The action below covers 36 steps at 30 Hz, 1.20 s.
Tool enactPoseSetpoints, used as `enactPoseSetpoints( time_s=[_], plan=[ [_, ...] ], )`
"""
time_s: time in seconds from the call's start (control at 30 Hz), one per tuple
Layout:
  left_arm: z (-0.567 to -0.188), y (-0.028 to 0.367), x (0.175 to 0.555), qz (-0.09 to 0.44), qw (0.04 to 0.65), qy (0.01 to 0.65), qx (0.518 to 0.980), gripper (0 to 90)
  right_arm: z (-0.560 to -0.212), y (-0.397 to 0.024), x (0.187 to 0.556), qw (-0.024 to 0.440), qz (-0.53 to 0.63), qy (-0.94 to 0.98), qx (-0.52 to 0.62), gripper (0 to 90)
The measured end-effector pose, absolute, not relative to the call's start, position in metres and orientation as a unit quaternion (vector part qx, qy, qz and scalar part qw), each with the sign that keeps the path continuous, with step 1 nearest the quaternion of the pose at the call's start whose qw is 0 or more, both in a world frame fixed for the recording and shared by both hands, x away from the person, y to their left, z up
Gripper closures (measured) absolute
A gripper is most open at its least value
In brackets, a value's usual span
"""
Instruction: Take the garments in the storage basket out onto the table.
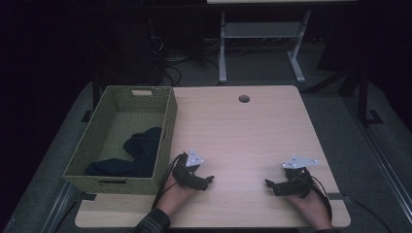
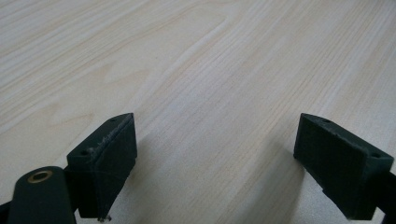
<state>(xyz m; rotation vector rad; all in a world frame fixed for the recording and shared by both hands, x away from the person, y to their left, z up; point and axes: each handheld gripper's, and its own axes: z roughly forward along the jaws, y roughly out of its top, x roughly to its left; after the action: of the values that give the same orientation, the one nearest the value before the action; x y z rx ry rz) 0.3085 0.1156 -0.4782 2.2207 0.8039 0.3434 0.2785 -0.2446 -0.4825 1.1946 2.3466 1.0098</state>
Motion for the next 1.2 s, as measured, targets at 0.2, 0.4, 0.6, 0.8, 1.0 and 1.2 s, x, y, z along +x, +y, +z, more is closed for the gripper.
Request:
enactPoseSetpoints(
  time_s=[0.2,0.4,0.6,0.8,1.0,1.2],
  plan=[
    [-0.4782,0.1154,0.3084,0.134,0.369,0.313,0.865,12.8,-0.4824,-0.2447,0.2783,0.160,0.352,0.821,0.419,7.1],
    [-0.4785,0.1150,0.3084,0.134,0.370,0.313,0.864,12.7,-0.4824,-0.2444,0.2782,0.158,0.353,0.821,0.420,7.1],
    [-0.4768,0.1139,0.3089,0.131,0.362,0.311,0.869,13.0,-0.4824,-0.2446,0.2783,0.159,0.352,0.822,0.419,7.1],
    [-0.4743,0.1114,0.3104,0.122,0.354,0.310,0.874,13.3,-0.4824,-0.2446,0.2783,0.159,0.352,0.821,0.419,7.1],
    [-0.4725,0.1102,0.3133,0.112,0.351,0.306,0.878,13.5,-0.4824,-0.2446,0.2783,0.159,0.352,0.822,0.419,7.1],
    [-0.4706,0.1085,0.3145,0.112,0.348,0.301,0.881,13.5,-0.4824,-0.2446,0.2783,0.159,0.352,0.822,0.419,7.1]
  ],
)
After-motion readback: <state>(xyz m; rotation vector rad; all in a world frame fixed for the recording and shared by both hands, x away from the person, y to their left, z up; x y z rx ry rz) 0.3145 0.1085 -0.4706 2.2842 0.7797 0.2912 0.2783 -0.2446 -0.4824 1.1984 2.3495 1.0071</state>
